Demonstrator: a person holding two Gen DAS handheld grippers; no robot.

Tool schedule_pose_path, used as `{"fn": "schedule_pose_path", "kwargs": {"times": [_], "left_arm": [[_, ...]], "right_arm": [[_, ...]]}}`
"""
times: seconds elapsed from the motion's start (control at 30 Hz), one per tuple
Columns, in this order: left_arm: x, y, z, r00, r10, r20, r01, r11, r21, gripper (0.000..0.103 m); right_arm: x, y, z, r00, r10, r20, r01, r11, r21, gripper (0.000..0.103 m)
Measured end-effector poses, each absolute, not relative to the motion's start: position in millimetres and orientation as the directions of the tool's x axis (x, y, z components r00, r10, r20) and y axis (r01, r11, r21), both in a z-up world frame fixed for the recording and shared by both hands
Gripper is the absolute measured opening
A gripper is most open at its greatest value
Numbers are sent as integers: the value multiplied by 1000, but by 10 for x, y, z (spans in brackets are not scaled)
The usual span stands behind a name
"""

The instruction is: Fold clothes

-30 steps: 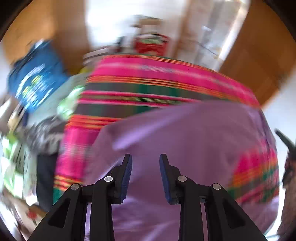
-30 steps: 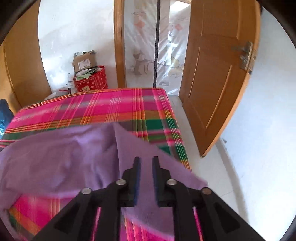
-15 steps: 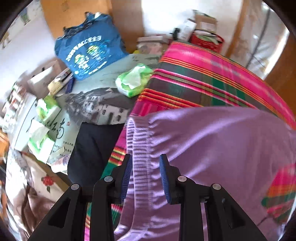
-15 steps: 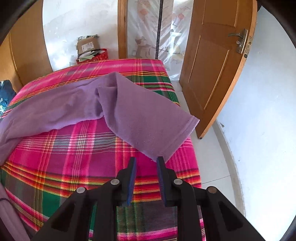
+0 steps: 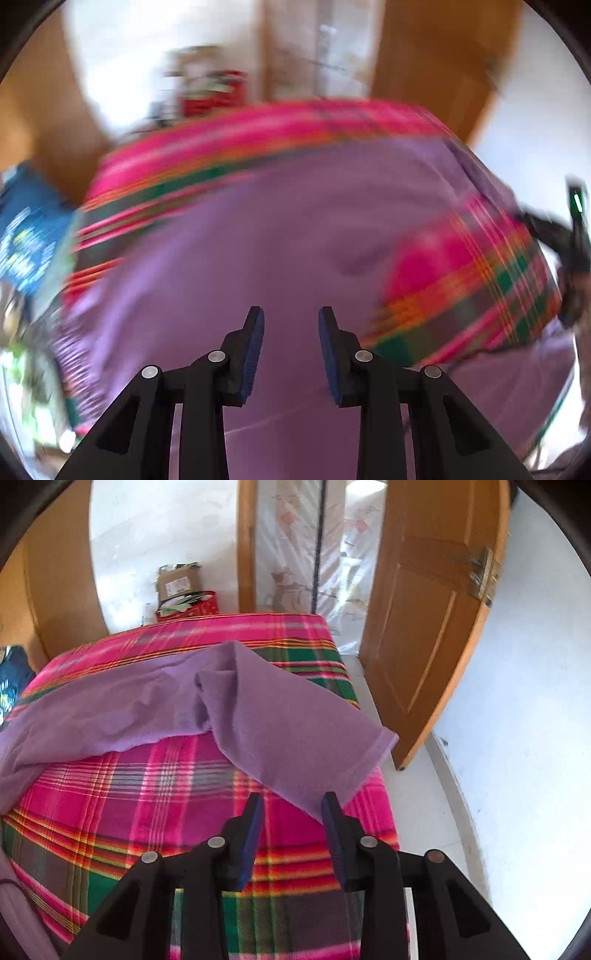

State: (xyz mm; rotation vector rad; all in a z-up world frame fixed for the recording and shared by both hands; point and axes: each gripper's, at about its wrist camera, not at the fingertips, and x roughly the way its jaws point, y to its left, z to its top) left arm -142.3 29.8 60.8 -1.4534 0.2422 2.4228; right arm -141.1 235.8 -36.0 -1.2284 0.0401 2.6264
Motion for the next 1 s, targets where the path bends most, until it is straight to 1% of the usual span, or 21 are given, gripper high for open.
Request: {"fn": "schedule_pose_path", "kwargs": {"times": [0.07,0.27,0.3,0.4,0.6,0.7,0.77,0.8,0.83,0.87,0.9,0.93,0.97,1.0], "left_arm": [[-1436,612,439,-407,174,-897,-426,-904,18,30],[-1480,1025,192,-402,112,-909,-507,-854,119,30],[-1499,1025,188,-407,92,-909,-512,-847,144,30],[-1541,1053,178,-411,80,-908,-514,-843,158,30],[-1578,1176,119,-478,25,-878,-514,-819,256,31],[-1556,1227,105,-501,3,-865,-518,-802,298,31],[-1552,1238,111,-507,3,-862,-523,-796,305,31],[-1565,1226,106,-498,20,-867,-530,-799,286,28],[-1579,1214,101,-489,38,-872,-536,-802,266,19],[-1590,1201,100,-470,63,-881,-547,-803,235,14],[-1595,1187,99,-462,67,-884,-550,-804,226,8],[-1600,1173,98,-455,72,-887,-552,-805,218,5],[-1597,1170,93,-455,68,-888,-555,-802,223,4],[-1598,1145,97,-447,76,-891,-553,-807,209,4]], "right_arm": [[-1485,2311,-377,-622,210,-755,-202,-974,-104,34],[-1688,2314,-478,-596,207,-776,-168,-977,-131,36],[-1705,2315,-478,-596,210,-775,-169,-976,-136,36],[-1747,2307,-496,-604,211,-768,-163,-977,-140,36],[-1756,2363,-518,-612,182,-770,-188,-979,-82,39],[-1777,2359,-520,-605,183,-775,-198,-977,-76,39],[-1800,2363,-519,-600,184,-779,-200,-977,-77,39],[-1808,2365,-519,-599,185,-779,-202,-976,-76,39],[-1816,2367,-520,-598,185,-780,-206,-976,-74,39],[-1829,2369,-525,-598,186,-780,-211,-975,-71,38],[-1842,2372,-525,-597,192,-779,-218,-973,-72,33],[-1849,2374,-525,-596,197,-779,-222,-972,-75,24],[-1855,2366,-523,-595,205,-777,-225,-971,-84,19],[-1864,2359,-521,-592,221,-775,-230,-968,-101,10]]}}
